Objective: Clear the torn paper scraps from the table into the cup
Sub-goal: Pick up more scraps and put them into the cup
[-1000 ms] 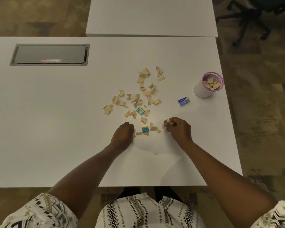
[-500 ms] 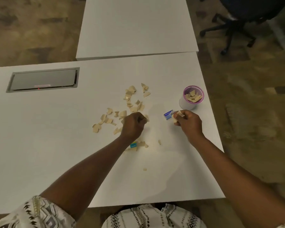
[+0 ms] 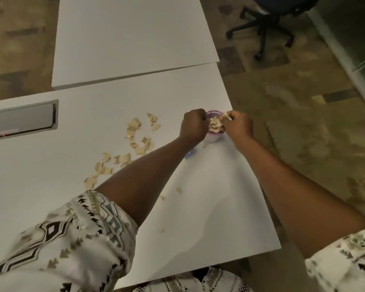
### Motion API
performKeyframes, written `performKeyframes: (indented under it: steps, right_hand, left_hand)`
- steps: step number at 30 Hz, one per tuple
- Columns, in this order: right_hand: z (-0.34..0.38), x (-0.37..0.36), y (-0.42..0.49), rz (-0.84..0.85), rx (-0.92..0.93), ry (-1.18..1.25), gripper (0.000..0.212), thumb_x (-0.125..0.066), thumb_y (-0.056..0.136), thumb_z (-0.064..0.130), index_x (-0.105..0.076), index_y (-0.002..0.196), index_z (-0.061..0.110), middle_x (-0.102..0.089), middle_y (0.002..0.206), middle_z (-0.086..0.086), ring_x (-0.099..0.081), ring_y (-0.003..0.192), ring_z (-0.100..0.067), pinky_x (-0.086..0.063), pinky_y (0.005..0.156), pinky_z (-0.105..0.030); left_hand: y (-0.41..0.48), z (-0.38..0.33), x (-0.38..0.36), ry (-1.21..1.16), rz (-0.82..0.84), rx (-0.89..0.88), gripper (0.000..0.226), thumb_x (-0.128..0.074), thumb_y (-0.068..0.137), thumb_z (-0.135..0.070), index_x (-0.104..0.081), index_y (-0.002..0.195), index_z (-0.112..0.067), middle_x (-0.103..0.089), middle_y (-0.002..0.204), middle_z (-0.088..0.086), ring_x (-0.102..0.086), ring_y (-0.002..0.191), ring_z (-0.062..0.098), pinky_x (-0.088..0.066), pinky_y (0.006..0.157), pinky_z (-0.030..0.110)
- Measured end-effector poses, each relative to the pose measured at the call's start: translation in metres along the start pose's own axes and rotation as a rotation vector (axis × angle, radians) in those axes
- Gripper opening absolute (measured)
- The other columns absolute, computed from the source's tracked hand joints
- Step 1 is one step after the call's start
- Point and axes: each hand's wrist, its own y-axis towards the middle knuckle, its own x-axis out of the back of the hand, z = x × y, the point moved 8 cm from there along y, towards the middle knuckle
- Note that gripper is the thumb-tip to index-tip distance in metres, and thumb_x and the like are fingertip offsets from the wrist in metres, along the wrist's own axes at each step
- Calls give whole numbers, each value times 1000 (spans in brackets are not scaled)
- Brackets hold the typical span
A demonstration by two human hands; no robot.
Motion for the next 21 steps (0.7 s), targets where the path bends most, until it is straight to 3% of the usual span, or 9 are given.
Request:
performKeyframes:
  steps: [4, 9, 16, 19, 21]
  right_hand:
    - [7, -6, 6, 76, -8, -46, 20, -67, 89, 19, -73, 105, 7, -73, 104, -13, -69, 97, -29, -57, 90, -44]
    - [19, -3, 2, 93, 41, -158, 21, -57, 89, 11, -75, 99, 6, -74, 101, -12, -68, 96, -29, -56, 89, -43]
    - [34, 0, -25, 30, 169, -155, 20, -57, 89, 16, -75, 97, 13, -74, 102, -7, -67, 95, -26, -56, 85, -38]
    - [26, -18, -46, 103, 189, -134, 20, -59, 92, 21, -74, 104, 16, -73, 107, -7, -68, 97, -26, -56, 88, -42]
    - [17, -33, -61, 151, 186, -144, 22, -58, 93, 22, -73, 109, 18, -73, 108, -5, -68, 95, -25, -57, 87, -36]
  left_hand:
    - [11, -2, -9, 52, 45, 0, 18, -54, 88, -6, -72, 92, -3, -72, 95, 15, -65, 90, 31, -55, 79, 40]
    - [12, 0, -12, 79, 117, -19, 34, -49, 87, -1, -75, 107, -10, -72, 112, 11, -65, 102, 28, -55, 89, 38]
    - [1, 7, 3, 86, 72, -89, 31, -52, 90, -4, -74, 108, -16, -64, 109, 12, -60, 100, 27, -50, 85, 35]
    - [-12, 26, 10, 83, 72, -81, 24, -56, 91, -10, -73, 107, -17, -64, 106, 9, -60, 98, 25, -48, 84, 33]
    - [-24, 42, 15, 89, 67, -74, 22, -58, 92, -13, -73, 107, -18, -65, 106, 7, -62, 96, 24, -49, 83, 32]
